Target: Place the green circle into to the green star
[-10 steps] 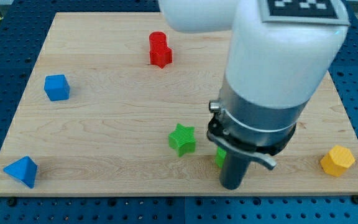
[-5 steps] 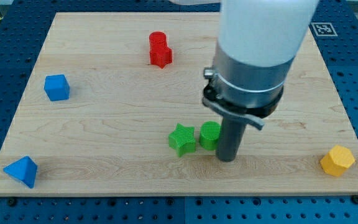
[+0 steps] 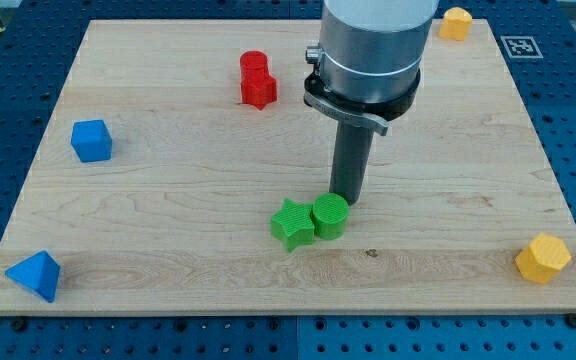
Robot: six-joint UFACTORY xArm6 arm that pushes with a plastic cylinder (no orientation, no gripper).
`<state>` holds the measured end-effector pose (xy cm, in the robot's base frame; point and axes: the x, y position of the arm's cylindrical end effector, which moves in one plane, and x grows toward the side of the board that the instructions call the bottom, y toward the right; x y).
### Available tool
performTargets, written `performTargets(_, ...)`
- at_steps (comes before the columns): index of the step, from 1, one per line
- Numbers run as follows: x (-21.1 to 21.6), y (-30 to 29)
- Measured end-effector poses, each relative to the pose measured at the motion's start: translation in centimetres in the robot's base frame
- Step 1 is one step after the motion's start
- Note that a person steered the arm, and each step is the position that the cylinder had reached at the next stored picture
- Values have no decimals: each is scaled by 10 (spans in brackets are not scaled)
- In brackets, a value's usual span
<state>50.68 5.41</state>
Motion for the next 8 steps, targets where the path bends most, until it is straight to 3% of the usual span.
performTargets(3, 9, -15)
performTargets(5, -3, 35)
performTargets(7, 55, 63)
performTargets(8, 81, 106)
